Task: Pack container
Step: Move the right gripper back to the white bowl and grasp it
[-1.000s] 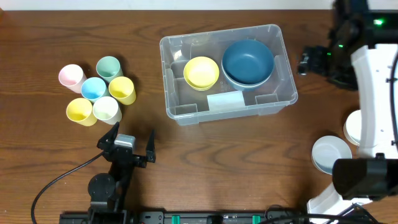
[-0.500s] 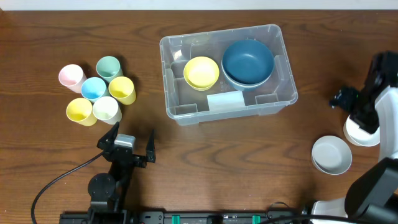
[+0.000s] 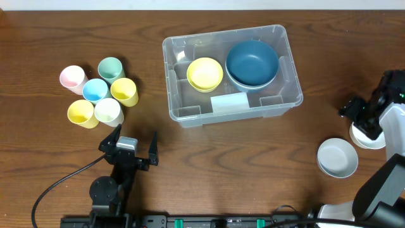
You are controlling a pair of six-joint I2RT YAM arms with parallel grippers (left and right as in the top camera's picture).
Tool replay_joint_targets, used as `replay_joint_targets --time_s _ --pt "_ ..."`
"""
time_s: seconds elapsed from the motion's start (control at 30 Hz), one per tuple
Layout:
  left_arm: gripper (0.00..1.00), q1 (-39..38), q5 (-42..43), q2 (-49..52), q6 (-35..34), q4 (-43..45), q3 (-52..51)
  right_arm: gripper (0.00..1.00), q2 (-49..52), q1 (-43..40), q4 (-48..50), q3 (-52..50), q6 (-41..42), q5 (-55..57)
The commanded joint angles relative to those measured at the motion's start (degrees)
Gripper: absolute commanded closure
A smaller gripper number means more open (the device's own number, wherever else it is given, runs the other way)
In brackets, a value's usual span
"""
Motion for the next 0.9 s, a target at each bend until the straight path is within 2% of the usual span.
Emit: replay_joint_targets --time_s 0.0,0.07,0.2,0.5,0.6,0.77,0.87 --pt "0.02 -0.1 0.8 -0.3 1.0 -1.9 -1.0 0.28 -0.5 -0.2 2.8 -1.5 -4.2 -1.9" --pt "0.02 -0.1 0.8 -0.3 1.0 -1.9 -1.0 0.34 -0.5 -0.2 4.8 -2.4 -5.0 -1.8" --pt "0.02 -0.1 0.8 -0.3 1.0 -1.9 -1.0 0.41 -0.5 -0.2 7.2 -4.5 -5.1 -1.7" --pt "0.02 -0.1 0.8 -0.3 1.0 -1.9 -1.0 0.41 -0.5 -0.2 8.4 -6.3 -3.2 1.0" --pt "0.02 -0.1 0.8 -0.3 1.0 -1.9 -1.0 0.46 -0.4 -0.3 8.9 -6.6 -3.1 1.0" --pt "0.02 -0.1 0.8 -0.3 1.0 -1.9 -1.0 0.47 -0.2 -0.3 11.4 -9.0 -1.4 1.6" --pt "0.02 -0.1 0.8 -0.3 1.0 -1.9 -1.0 0.51 0.2 -0.2 13.1 -10.5 -0.5 1.6"
